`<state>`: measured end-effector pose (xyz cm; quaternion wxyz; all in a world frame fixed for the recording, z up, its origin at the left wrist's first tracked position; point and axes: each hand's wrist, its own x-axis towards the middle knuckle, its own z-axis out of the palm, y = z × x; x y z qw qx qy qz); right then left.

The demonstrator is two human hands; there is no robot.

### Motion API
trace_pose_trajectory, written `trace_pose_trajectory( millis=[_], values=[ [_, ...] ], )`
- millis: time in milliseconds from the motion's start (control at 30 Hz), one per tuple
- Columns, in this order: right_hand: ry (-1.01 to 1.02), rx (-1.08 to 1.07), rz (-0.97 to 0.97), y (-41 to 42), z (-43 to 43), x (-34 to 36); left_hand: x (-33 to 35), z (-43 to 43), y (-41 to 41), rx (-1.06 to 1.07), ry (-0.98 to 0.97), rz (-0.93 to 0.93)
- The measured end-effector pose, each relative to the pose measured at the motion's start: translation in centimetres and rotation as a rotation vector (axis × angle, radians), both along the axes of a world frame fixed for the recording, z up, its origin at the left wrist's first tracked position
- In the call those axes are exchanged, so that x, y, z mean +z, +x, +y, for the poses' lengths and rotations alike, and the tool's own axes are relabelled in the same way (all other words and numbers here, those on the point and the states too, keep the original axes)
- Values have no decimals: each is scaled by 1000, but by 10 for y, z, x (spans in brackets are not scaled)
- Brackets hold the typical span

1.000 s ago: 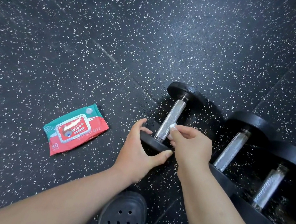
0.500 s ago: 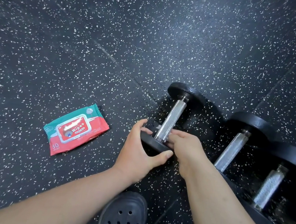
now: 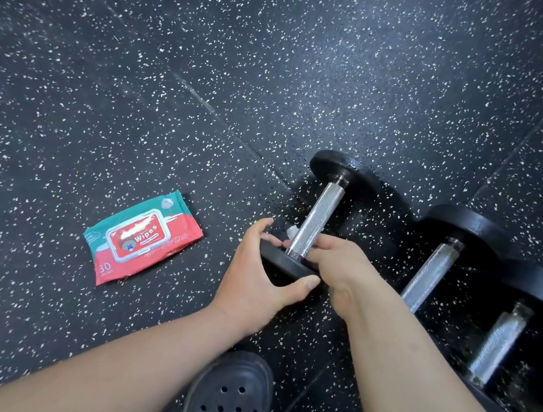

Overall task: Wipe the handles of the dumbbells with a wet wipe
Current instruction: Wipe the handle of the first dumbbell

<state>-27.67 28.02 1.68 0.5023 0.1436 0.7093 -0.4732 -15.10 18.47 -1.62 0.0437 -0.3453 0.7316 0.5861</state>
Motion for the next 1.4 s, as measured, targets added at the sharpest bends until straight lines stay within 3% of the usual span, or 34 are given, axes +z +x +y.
trace_pose_trajectory(
  millis=[233,467,700,867,1033,1200,1400],
  values=[
    [95,43,103,-5,20,4,-1,1,1,-4,-5,-5],
    [-14,15,5,-6,2,4,0,-1,0,-4,-4,0],
    [16,28,136,-2,22,21,1,0,1,-9,-12,-5],
    [250,293,547,-2,25,29,2,0,1,-8,-9,-9],
    [147,433,861,2,26,21,4,-1,1,-12,-8,-24],
    [100,735,1219,-2,23,4,4,-1,0,-12,5,-31],
    [299,1331,1499,-32,-15,5,6,0,-1,-10,-2,-49]
  ],
)
